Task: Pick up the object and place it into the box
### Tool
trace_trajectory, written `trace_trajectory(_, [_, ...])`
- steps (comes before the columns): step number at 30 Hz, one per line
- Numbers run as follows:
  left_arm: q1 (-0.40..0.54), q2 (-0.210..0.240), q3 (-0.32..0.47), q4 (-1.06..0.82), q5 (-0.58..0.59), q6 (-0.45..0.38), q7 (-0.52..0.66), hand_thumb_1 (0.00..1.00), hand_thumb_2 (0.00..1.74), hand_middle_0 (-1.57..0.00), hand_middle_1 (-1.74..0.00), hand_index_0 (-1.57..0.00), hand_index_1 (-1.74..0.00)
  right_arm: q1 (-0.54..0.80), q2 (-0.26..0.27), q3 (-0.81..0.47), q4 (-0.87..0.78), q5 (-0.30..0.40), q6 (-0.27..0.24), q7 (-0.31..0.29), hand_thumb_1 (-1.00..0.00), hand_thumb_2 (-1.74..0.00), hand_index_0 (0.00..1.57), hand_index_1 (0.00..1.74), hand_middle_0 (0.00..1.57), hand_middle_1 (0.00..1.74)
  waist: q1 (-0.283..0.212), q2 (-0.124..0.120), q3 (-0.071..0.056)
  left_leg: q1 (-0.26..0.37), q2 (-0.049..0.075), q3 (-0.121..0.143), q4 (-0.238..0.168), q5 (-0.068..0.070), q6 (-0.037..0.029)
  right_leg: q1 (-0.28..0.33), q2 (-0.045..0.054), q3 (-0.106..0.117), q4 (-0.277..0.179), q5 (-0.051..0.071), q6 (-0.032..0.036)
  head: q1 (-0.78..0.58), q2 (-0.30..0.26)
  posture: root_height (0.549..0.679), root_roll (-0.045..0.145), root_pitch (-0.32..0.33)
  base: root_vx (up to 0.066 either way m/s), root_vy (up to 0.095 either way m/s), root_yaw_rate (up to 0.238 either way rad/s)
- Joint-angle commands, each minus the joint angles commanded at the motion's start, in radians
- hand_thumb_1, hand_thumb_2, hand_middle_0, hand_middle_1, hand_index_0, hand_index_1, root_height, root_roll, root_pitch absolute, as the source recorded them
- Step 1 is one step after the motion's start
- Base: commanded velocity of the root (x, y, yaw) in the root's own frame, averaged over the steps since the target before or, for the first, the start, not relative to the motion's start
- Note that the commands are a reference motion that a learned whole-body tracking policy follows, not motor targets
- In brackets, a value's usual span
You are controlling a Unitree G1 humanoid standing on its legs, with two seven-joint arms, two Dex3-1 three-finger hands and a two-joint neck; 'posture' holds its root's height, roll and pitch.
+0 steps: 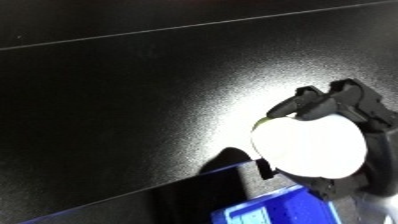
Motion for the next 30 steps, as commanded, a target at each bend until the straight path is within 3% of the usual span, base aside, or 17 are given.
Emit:
trace_trajectory(2, [0.003,-0.010,0.002,0.003,-0.011,-0.008,-0.002,0.00,0.00,0.00,0.00,0.00,0.00,0.038,0.029,-0.023,0.020,0.048,-0.023,0.046,-0.95,-1.65,1.49,1.65,1.49,1.65,-0.014,0.004,0.001,0.005,0.000,0.008,-0.004,-0.004,0.0010,0.002,0.0072,0.006,-0.003,-0.001,0.0004,0.064,-0.009,0.622,0.071,0.028,-0.010,0.099,-0.115])
trace_trajectory(5, [0.006,-0.016,0.010,0.013,-0.021,-0.014,-0.009,0.00,0.00,0.00,0.00,0.00,0.00,0.096,0.060,-0.051,0.070,0.168,-0.017,0.170,-0.95,-1.65,1.49,1.65,1.49,1.65,-0.033,0.007,0.000,0.013,-0.001,0.020,-0.005,-0.014,0.0031,0.007,0.0166,0.015,-0.007,-0.003,0.0000,0.154,-0.036,0.622,0.072,0.026,0.001,0.081,-0.050])
trace_trajectory(7, [0.009,-0.014,0.016,0.023,-0.023,-0.014,-0.016,0.00,0.00,0.00,0.00,0.00,0.00,0.129,0.065,-0.081,0.120,0.233,-0.031,0.212,-0.95,-1.65,1.49,1.65,1.49,1.65,-0.044,0.007,-0.003,0.020,-0.001,0.026,-0.004,-0.021,0.0039,0.012,0.0212,0.020,-0.010,-0.004,0.0001,0.203,-0.054,0.623,0.073,0.025,0.013,0.056,-0.003])
trace_trajectory(9, [0.012,-0.012,0.019,0.033,-0.030,-0.013,-0.022,0.00,0.00,0.00,0.00,0.00,0.00,0.155,0.061,-0.125,0.180,0.266,-0.070,0.190,-0.95,-1.65,1.49,1.65,1.49,1.65,-0.056,0.008,-0.007,0.026,-0.002,0.031,-0.004,-0.027,0.0038,0.014,0.0255,0.024,-0.013,-0.004,0.0001,0.242,-0.062,0.623,0.074,0.024,0.012,0.059,-0.019])
trace_trajectory(12, [0.017,-0.012,0.020,0.047,-0.049,-0.015,-0.031,0.00,0.00,0.00,0.00,0.00,0.00,0.194,0.052,-0.199,0.275,0.265,-0.145,0.096,-0.95,-1.65,1.49,1.65,1.49,1.65,-0.072,0.015,-0.011,0.035,-0.007,0.037,-0.008,-0.031,0.0053,0.015,0.0332,0.030,-0.016,-0.004,0.0000,0.275,-0.060,0.623,0.074,0.026,0.005,0.075,-0.087])
trace_trajectory(16, [0.017,-0.018,0.017,0.056,-0.077,-0.022,-0.041,0.00,0.00,0.00,0.00,0.00,0.00,0.254,0.055,-0.270,0.424,0.263,-0.241,-0.036,-0.95,-1.65,1.49,1.65,1.49,1.65,-0.084,0.024,-0.008,0.045,-0.015,0.043,-0.019,-0.033,0.0127,0.015,0.0445,0.038,-0.022,-0.001,-0.0011,0.304,-0.052,0.624,0.073,0.030,-0.005,0.070,-0.115])
trace_trajectory(20, [0.009,-0.020,0.020,0.063,-0.083,-0.023,-0.047,0.00,0.00,0.00,0.00,0.00,0.00,0.300,0.066,-0.292,0.611,0.318,-0.308,-0.096,-0.95,-1.65,1.49,1.65,1.49,1.65,-0.088,0.030,-0.003,0.045,-0.022,0.041,-0.020,-0.032,0.0206,0.011,0.0548,0.044,-0.022,0.003,-0.0051,0.336,-0.057,0.624,0.071,0.032,-0.016,0.024,-0.045])
trace_trajectory(24, [-0.005,-0.015,0.016,0.065,-0.077,-0.014,-0.044,0.00,0.00,0.00,0.00,0.00,0.00,0.300,0.058,-0.261,0.792,0.375,-0.302,-0.089,-0.95,-1.65,1.49,1.65,1.49,1.65,-0.079,0.038,0.001,0.042,-0.031,0.033,-0.022,-0.027,0.0240,0.009,0.0614,0.048,-0.022,0.007,-0.0109,0.383,-0.062,0.624,0.069,0.032,-0.022,-0.011,0.023])
trace_trajectory(30, [-0.022,-0.010,0.012,0.057,-0.067,0.003,-0.034,0.00,0.00,0.00,0.00,0.00,0.00,0.257,0.044,-0.194,0.969,0.417,-0.209,-0.027,-0.95,-1.65,1.49,1.65,1.49,1.65,-0.066,0.052,0.002,0.032,-0.043,0.021,-0.024,-0.018,0.0256,0.001,0.0660,0.049,-0.018,0.009,-0.0183,0.446,-0.080,0.623,0.070,0.034,-0.014,-0.009,0.034])
